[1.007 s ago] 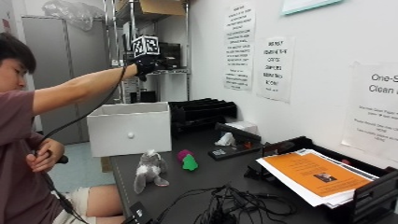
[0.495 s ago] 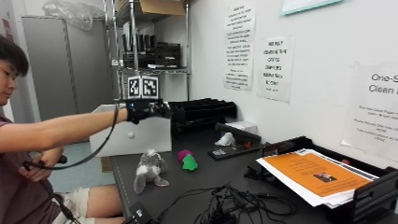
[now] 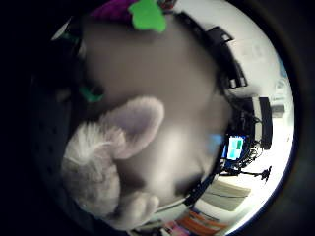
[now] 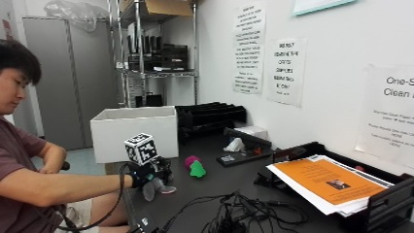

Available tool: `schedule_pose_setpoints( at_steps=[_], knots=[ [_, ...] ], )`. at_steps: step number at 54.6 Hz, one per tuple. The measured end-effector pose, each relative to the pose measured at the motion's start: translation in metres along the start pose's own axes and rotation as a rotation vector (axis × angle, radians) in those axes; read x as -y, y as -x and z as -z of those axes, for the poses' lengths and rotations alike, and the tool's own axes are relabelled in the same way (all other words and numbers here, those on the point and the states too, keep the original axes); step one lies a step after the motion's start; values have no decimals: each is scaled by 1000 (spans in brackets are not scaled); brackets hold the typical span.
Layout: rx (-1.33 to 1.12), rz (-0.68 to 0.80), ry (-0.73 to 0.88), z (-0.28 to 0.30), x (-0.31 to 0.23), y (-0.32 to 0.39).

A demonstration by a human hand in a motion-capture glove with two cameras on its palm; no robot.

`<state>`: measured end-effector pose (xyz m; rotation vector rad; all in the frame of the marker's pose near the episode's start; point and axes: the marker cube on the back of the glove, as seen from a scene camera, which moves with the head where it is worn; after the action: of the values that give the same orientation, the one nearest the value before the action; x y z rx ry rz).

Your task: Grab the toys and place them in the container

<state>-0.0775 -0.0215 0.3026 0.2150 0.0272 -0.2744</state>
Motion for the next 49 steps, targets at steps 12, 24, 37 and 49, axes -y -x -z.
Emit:
schedule_pose_setpoints(
  at_steps=[12, 24, 37, 49],
  knots=[
    [-44, 24, -89, 2, 11, 3],
    [107, -67, 327, 20, 48, 8],
    [98, -26, 406, 115, 86, 15],
    [54, 8, 258, 217, 120, 35]
  ],
)
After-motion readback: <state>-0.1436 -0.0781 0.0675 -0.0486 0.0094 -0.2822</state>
